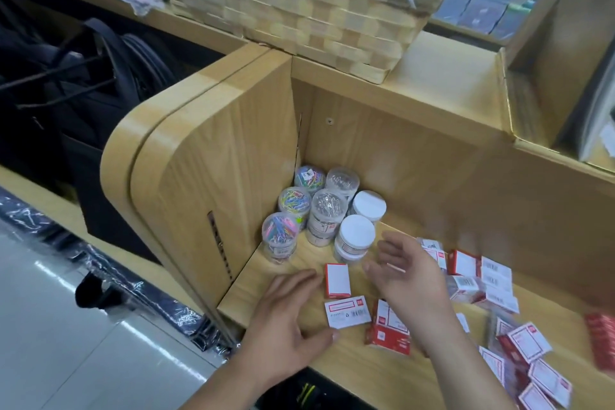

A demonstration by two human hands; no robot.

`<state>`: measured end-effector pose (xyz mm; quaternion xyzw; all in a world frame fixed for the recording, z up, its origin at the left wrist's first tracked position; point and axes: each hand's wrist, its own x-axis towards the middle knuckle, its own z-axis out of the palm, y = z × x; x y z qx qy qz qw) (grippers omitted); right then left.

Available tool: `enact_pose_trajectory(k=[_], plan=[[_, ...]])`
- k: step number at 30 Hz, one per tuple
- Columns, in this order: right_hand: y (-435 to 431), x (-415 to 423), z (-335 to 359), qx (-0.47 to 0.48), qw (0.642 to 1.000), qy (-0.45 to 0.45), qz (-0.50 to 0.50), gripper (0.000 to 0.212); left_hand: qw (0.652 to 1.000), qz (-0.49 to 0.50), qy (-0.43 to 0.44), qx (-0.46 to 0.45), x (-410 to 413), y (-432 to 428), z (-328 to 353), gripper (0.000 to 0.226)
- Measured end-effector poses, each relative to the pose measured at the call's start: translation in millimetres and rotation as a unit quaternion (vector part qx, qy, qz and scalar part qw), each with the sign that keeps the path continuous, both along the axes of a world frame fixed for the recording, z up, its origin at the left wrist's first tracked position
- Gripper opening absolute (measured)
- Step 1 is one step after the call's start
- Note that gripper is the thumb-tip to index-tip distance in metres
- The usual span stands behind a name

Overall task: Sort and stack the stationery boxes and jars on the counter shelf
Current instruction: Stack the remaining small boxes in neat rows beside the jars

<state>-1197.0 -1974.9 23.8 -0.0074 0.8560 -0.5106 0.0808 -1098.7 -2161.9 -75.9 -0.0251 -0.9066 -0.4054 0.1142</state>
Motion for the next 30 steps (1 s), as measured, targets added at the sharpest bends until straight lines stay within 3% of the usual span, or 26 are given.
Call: enact_pose_trajectory(k=[4,8,10,13,18,21,25,28,30], plan=[[37.0,29.9,6.6,0.035,0.999,0.020,0.024,0.029,0.999,0.018,0.000,0.027,1.5,3.5,2.6,0.071],[75.8,53.6,8.5,0.075,0.997,0.010,-0.004,0.025,0.995,0.026,0.025,0.097,3.6,8.7,18.4,0.025],[91.1,64.7,8.4,0.080,0.996,0.015,-0.030,0.028,0.996,0.013,0.032,0.080,3.0,13.8,27.7,0.016],[100.0,79.6,7.4,0.063,0.996,0.026,-0.061,0.025,0.997,-0.049,0.037,0.039,-2.6,32.6,39.6,0.025],[104.2,102.8,-8.2,0.117,0.989,0.047,-0.075,0.024,0.989,-0.142,0.003,0.045,-12.2,63.2,39.2,0.041],[112.6,119.3,-9.9,0.151,0.975,0.119,-0.111,0.034,0.988,-0.150,-0.005,0.038,-14.2,64.5,34.9,0.040],[124.1,134.8,-5.6,0.133,0.946,0.222,-0.195,0.025,0.988,-0.151,0.018,0.035,-7.7,64.8,29.4,0.036],[134.0,141.8,-26.6,0.171,0.952,0.166,-0.195,0.058,0.993,-0.096,0.064,0.013,-1.8,58.2,28.3,0.028],[139.7,141.3,-44.6,0.240,0.945,0.147,-0.165,0.072,0.994,-0.046,0.067,-0.072,-4.9,45.7,22.1,0.040]])
